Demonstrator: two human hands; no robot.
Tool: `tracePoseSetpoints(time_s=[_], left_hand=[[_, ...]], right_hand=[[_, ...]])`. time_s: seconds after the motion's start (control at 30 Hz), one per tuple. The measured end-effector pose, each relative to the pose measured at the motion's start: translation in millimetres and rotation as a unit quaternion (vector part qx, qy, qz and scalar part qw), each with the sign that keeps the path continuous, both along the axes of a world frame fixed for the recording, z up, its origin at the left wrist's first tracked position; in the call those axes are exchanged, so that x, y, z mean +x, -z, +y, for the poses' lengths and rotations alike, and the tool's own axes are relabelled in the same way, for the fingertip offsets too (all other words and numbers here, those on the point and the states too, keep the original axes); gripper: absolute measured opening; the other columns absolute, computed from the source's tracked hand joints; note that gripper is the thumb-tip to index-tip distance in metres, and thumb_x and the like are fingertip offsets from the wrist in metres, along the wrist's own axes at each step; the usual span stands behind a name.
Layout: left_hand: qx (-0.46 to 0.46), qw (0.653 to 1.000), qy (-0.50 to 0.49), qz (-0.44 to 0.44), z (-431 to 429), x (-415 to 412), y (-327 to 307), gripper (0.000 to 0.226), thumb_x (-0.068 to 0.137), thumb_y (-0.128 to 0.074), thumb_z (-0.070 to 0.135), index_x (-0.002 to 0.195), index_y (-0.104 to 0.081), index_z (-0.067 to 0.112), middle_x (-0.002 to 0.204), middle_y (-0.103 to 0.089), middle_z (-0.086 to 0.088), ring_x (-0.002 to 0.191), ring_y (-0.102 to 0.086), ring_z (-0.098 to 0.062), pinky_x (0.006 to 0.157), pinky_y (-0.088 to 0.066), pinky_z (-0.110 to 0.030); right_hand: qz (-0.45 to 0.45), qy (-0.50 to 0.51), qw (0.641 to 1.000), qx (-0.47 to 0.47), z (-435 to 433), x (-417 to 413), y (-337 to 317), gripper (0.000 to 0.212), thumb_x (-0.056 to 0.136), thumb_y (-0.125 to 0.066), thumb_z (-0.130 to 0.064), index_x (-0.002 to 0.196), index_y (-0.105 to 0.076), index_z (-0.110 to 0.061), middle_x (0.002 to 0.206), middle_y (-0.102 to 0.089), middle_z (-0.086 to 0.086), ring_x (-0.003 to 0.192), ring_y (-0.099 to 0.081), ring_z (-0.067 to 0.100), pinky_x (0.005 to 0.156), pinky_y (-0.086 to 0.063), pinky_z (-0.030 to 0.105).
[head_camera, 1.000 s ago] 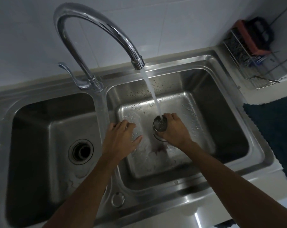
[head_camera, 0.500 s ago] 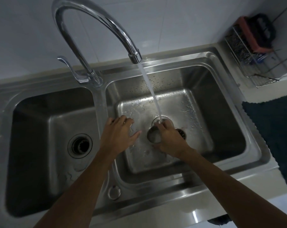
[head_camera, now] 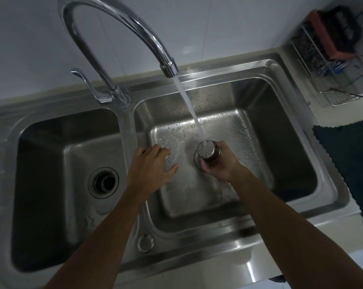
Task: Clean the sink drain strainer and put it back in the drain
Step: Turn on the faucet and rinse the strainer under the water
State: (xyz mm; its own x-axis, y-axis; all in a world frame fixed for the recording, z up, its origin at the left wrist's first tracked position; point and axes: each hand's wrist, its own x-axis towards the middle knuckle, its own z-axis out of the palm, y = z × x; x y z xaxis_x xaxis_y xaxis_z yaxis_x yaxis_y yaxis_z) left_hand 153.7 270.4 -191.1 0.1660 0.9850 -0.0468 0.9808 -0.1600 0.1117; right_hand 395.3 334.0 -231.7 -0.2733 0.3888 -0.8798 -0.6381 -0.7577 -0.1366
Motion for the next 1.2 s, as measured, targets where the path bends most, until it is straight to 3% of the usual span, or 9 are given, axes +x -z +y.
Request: tracePoseSetpoints(time_s=[0.27, 0.43, 0.5, 0.57, 0.63, 0.67, 0.87, 0.97, 1.2], left_hand=[[-0.006, 1.0, -0.002, -0.006, 0.0, 1.5, -1.7, 0.058, 0.091, -0.059, 0.068, 0.126, -0.068, 0.023, 0.116, -0.069, 0.002, 0.098, -0.069, -0.019, 0.096, -0.044, -0.038], [-0.005, 1.0, 0.0, -0.012, -0.6, 0.9, -3.2, 0.056, 0.091, -0.059, 0.066, 0.125, -0.068, 0.022, 0.115, -0.071, 0.002, 0.098, -0.069, -0.019, 0.095, -0.045, -0.04], [0.002, 1.0, 0.001, -0.012, -1.0, 1.4, -3.5, 0.053, 0.09, -0.062, 0.064, 0.121, -0.069, 0.021, 0.111, -0.072, 0.001, 0.095, -0.07, -0.02, 0.093, -0.045, -0.041], [0.008, 1.0, 0.003, -0.011, -1.6, 1.8, -3.4, 0.051, 0.089, -0.066, 0.063, 0.118, -0.07, 0.021, 0.108, -0.073, 0.001, 0.092, -0.07, -0.021, 0.09, -0.046, -0.041], [0.008, 1.0, 0.003, -0.01, -1.6, 1.7, -2.9, 0.051, 0.088, -0.067, 0.063, 0.118, -0.07, 0.021, 0.107, -0.074, 0.001, 0.092, -0.071, -0.021, 0.09, -0.046, -0.041], [0.008, 1.0, 0.002, -0.01, -1.3, 1.7, -2.7, 0.052, 0.088, -0.067, 0.063, 0.118, -0.07, 0.021, 0.108, -0.074, 0.001, 0.093, -0.071, -0.021, 0.09, -0.046, -0.041], [0.011, 1.0, 0.005, -0.013, -1.0, 1.4, -1.0, 0.052, 0.088, -0.065, 0.064, 0.119, -0.069, 0.022, 0.108, -0.074, 0.002, 0.092, -0.07, -0.02, 0.089, -0.046, -0.04], [0.011, 1.0, 0.004, -0.013, -0.8, 0.4, -0.4, 0.054, 0.089, -0.062, 0.066, 0.12, -0.069, 0.022, 0.108, -0.074, 0.002, 0.093, -0.07, -0.019, 0.089, -0.046, -0.038], [0.013, 1.0, 0.011, -0.015, -1.2, -0.1, 0.4, 0.055, 0.089, -0.06, 0.066, 0.12, -0.069, 0.022, 0.107, -0.074, 0.002, 0.092, -0.07, -0.018, 0.088, -0.045, -0.038]], right_hand=[[0.031, 0.044, 0.998, 0.01, -9.6, 1.9, 9.9, 0.052, 0.088, -0.072, -0.032, 0.128, -0.063, 0.0, 0.123, -0.065, 0.024, 0.109, -0.066, 0.034, 0.072, -0.064, 0.04], [-0.237, -0.084, 0.959, 0.132, -10.8, 1.2, 13.8, 0.056, 0.074, -0.09, -0.035, 0.115, -0.071, -0.001, 0.107, -0.077, 0.018, 0.099, -0.075, 0.031, 0.082, -0.064, 0.042], [-0.405, -0.167, 0.872, 0.217, -8.7, -5.4, 10.9, 0.06, 0.072, -0.09, -0.036, 0.117, -0.069, -0.002, 0.1, -0.076, 0.012, 0.086, -0.074, 0.024, 0.074, -0.063, 0.03], [-0.548, -0.307, 0.698, 0.343, -10.3, -13.9, 6.0, 0.061, 0.076, -0.087, -0.035, 0.124, -0.064, -0.007, 0.113, -0.067, 0.008, 0.087, -0.065, 0.014, 0.073, -0.054, 0.015], [-0.604, -0.379, 0.559, 0.424, -14.9, -16.8, 2.9, 0.073, 0.077, -0.088, -0.032, 0.137, -0.056, -0.006, 0.127, -0.056, 0.012, 0.101, -0.061, 0.021, 0.086, -0.054, 0.025], [-0.616, -0.375, 0.536, 0.439, -16.5, -15.8, -1.0, 0.077, 0.077, -0.088, -0.029, 0.14, -0.053, -0.004, 0.131, -0.054, 0.014, 0.106, -0.061, 0.025, 0.089, -0.054, 0.03], [-0.599, -0.417, 0.493, 0.474, -26.3, -4.4, -7.4, 0.079, 0.076, -0.089, -0.027, 0.143, -0.05, -0.009, 0.136, -0.05, 0.011, 0.111, -0.062, 0.027, 0.091, -0.054, 0.03], [-0.624, -0.373, 0.527, 0.441, -23.9, 1.0, -10.7, 0.082, 0.074, -0.09, -0.026, 0.144, -0.05, -0.008, 0.138, -0.05, 0.013, 0.115, -0.061, 0.029, 0.095, -0.054, 0.035], [-0.625, -0.379, 0.518, 0.443, -18.2, -0.5, -15.5, 0.083, 0.075, -0.089, -0.03, 0.145, -0.05, -0.008, 0.137, -0.052, 0.012, 0.115, -0.062, 0.028, 0.09, -0.051, 0.031]])
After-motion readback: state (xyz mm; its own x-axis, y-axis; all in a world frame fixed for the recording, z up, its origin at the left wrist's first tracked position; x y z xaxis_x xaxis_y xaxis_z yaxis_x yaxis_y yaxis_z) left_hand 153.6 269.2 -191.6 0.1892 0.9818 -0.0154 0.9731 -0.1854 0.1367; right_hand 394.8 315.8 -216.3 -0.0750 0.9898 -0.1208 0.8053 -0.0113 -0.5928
